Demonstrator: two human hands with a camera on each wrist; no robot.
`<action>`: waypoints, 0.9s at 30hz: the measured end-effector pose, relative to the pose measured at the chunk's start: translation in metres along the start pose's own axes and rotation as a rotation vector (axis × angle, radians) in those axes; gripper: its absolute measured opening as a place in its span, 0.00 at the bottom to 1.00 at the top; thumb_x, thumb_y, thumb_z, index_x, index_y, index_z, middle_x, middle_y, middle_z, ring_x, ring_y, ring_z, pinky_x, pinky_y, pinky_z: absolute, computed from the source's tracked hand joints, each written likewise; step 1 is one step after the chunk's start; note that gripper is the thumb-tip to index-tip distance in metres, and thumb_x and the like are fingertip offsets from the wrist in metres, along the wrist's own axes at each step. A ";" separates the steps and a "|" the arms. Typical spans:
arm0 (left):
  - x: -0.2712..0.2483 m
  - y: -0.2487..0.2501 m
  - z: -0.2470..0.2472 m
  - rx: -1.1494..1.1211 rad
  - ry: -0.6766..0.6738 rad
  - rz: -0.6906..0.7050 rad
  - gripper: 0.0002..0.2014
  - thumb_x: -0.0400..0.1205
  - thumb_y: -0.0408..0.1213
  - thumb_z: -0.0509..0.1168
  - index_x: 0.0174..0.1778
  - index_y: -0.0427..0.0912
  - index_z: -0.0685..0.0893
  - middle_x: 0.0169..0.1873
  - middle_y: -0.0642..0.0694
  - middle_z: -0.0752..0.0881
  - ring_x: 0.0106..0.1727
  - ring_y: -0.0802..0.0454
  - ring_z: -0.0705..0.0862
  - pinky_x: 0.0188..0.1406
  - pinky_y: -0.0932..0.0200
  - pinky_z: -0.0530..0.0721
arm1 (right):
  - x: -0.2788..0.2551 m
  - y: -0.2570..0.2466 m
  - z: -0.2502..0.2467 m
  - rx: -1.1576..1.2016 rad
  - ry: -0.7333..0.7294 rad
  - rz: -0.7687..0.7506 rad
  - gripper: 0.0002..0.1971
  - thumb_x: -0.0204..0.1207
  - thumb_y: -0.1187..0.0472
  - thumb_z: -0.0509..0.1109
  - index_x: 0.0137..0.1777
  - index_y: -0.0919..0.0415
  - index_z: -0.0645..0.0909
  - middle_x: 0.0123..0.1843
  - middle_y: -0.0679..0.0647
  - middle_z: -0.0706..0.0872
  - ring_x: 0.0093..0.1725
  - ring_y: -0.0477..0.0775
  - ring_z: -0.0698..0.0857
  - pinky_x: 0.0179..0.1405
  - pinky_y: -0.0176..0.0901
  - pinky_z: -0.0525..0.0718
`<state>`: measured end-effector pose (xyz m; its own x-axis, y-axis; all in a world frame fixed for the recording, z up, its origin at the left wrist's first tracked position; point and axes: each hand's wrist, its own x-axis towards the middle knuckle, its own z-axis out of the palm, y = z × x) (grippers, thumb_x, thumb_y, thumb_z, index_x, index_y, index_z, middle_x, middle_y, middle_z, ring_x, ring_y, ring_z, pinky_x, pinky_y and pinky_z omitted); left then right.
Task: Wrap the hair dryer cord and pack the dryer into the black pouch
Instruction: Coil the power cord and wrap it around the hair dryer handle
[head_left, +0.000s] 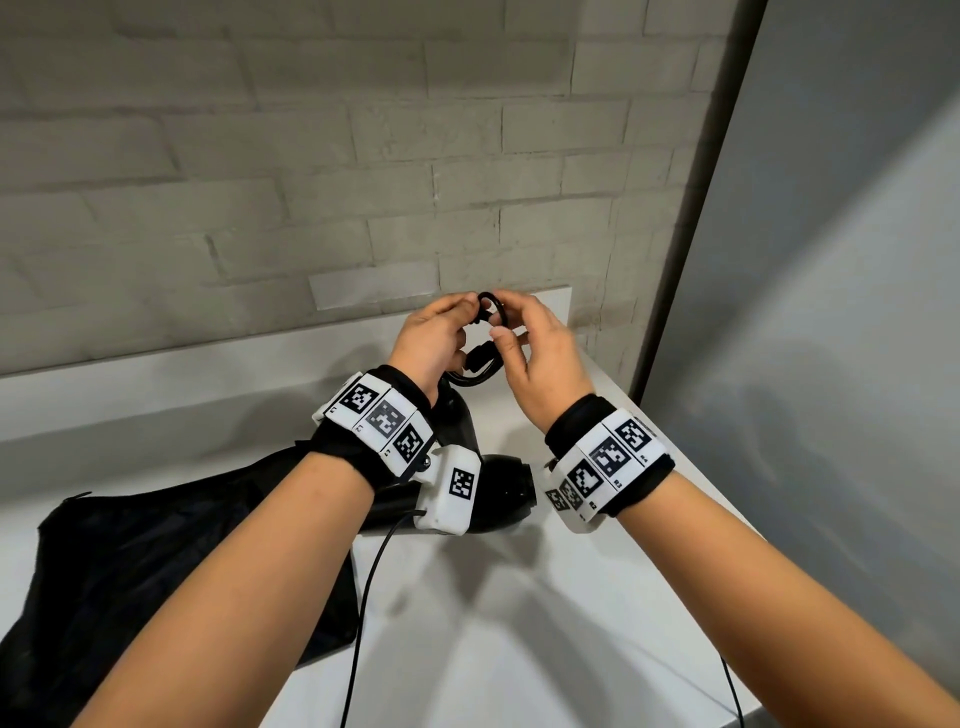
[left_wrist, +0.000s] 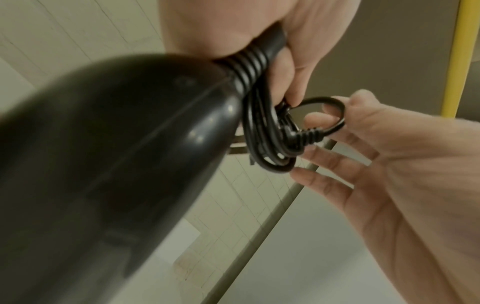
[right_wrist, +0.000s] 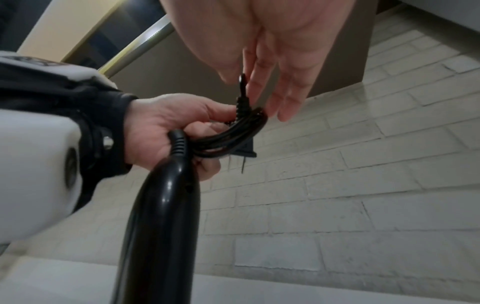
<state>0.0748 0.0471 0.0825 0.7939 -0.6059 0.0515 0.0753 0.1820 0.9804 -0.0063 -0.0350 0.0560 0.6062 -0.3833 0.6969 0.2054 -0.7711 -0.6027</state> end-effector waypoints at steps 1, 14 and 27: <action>0.000 0.000 0.000 -0.001 0.002 0.002 0.10 0.83 0.31 0.59 0.39 0.47 0.81 0.30 0.50 0.74 0.12 0.63 0.63 0.10 0.73 0.60 | 0.000 0.002 0.000 0.006 0.026 -0.017 0.15 0.77 0.65 0.61 0.62 0.67 0.77 0.55 0.61 0.85 0.52 0.43 0.79 0.55 0.37 0.80; -0.002 0.001 -0.001 0.090 -0.034 -0.027 0.04 0.77 0.43 0.69 0.40 0.48 0.83 0.17 0.56 0.65 0.14 0.61 0.57 0.13 0.70 0.57 | 0.009 0.009 -0.002 0.107 0.065 0.052 0.06 0.65 0.75 0.72 0.38 0.66 0.81 0.36 0.39 0.71 0.37 0.39 0.76 0.41 0.28 0.78; -0.009 0.003 -0.003 0.136 -0.117 0.000 0.13 0.76 0.21 0.65 0.38 0.46 0.81 0.26 0.44 0.74 0.08 0.63 0.65 0.08 0.73 0.61 | 0.003 0.021 -0.006 0.573 -0.401 0.380 0.16 0.63 0.66 0.54 0.48 0.60 0.78 0.41 0.52 0.83 0.49 0.55 0.78 0.56 0.45 0.73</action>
<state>0.0699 0.0554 0.0845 0.7177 -0.6933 0.0651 -0.0129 0.0802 0.9967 -0.0050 -0.0556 0.0483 0.9220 -0.2718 0.2759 0.2261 -0.2008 -0.9532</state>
